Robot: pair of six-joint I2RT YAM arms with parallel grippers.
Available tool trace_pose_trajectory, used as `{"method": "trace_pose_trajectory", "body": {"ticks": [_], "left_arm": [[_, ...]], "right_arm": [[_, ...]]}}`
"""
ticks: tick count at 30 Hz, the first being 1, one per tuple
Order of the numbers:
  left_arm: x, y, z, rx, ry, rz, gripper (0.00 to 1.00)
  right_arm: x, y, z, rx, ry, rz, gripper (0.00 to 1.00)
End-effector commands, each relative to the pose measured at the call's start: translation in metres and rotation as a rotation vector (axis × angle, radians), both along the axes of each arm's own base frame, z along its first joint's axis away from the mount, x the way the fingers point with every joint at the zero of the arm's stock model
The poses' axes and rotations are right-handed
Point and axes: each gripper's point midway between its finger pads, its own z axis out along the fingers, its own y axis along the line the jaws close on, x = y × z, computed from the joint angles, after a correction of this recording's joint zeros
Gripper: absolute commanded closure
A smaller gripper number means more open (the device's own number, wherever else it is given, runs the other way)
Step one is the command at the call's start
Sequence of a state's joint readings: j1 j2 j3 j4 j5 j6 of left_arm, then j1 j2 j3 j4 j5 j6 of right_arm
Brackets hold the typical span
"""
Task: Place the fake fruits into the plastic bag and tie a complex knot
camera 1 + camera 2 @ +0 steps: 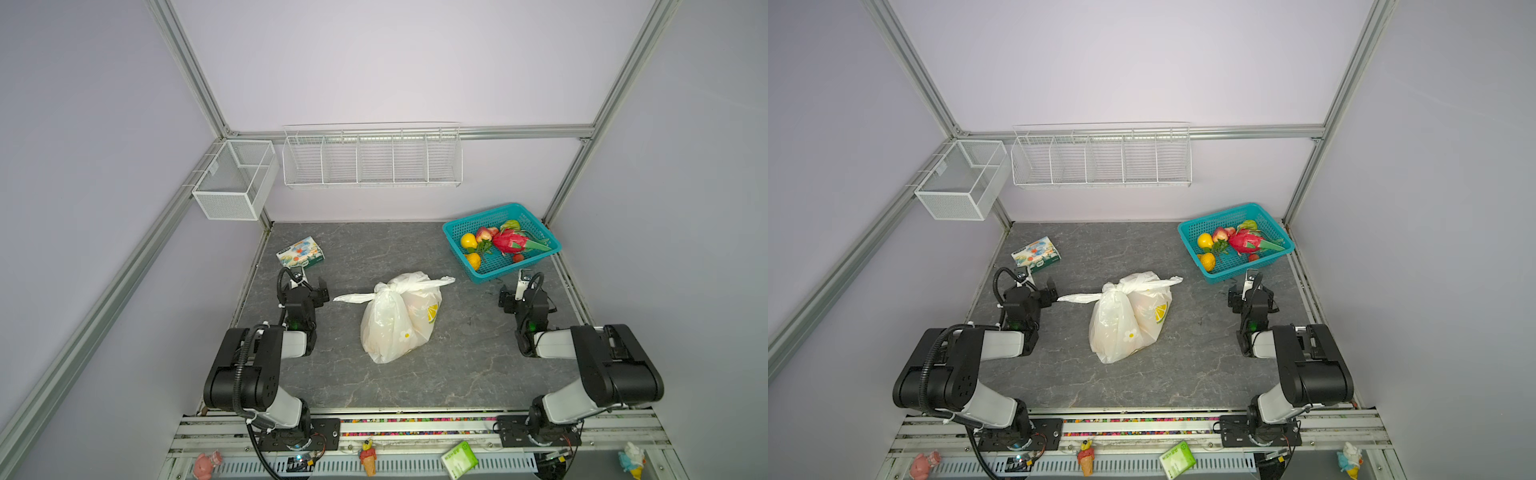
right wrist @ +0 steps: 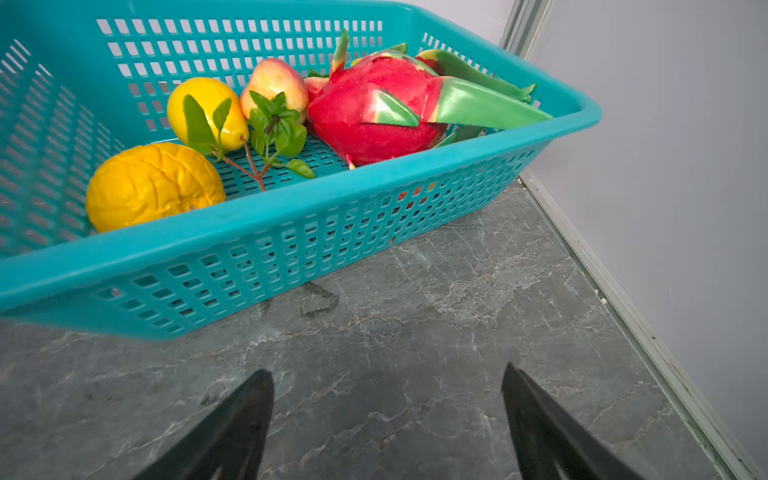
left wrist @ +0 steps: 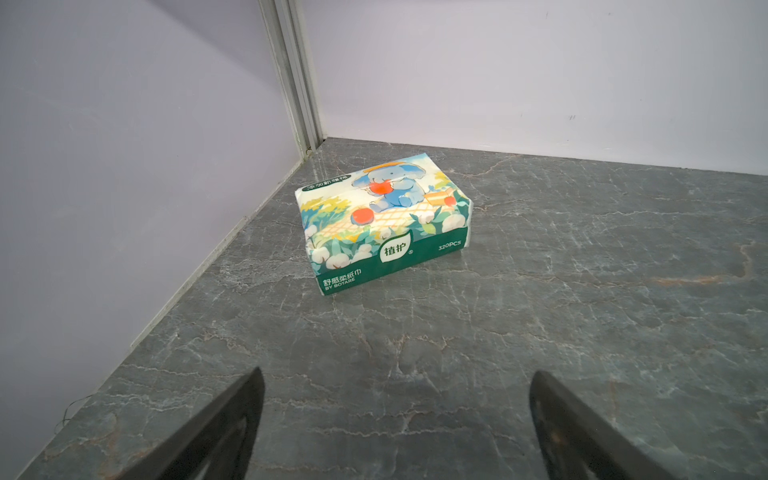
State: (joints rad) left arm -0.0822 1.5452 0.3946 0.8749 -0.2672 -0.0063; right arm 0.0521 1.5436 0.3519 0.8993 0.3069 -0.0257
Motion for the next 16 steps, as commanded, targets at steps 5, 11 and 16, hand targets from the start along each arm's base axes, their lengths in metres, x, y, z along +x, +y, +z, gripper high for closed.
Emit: {"method": "trace_pose_trajectory", "body": {"ticks": [5,11,16], "left_arm": [[0.0012,-0.0001,0.0035,-0.001,-0.023,-0.006,0.01],[0.0014,-0.0002,0.0039,-0.001,-0.024,-0.007,0.01],[0.0012,-0.0003,0.0036,-0.001,-0.023,-0.007,0.01]], "right_arm": [[0.0052,0.0006,0.0106,0.015,-0.041,0.005,0.11],[0.0058,0.0007,0.0099,0.017,-0.037,0.005,0.11],[0.0056,0.0005,0.0107,0.02,-0.039,0.008,0.11]]}}
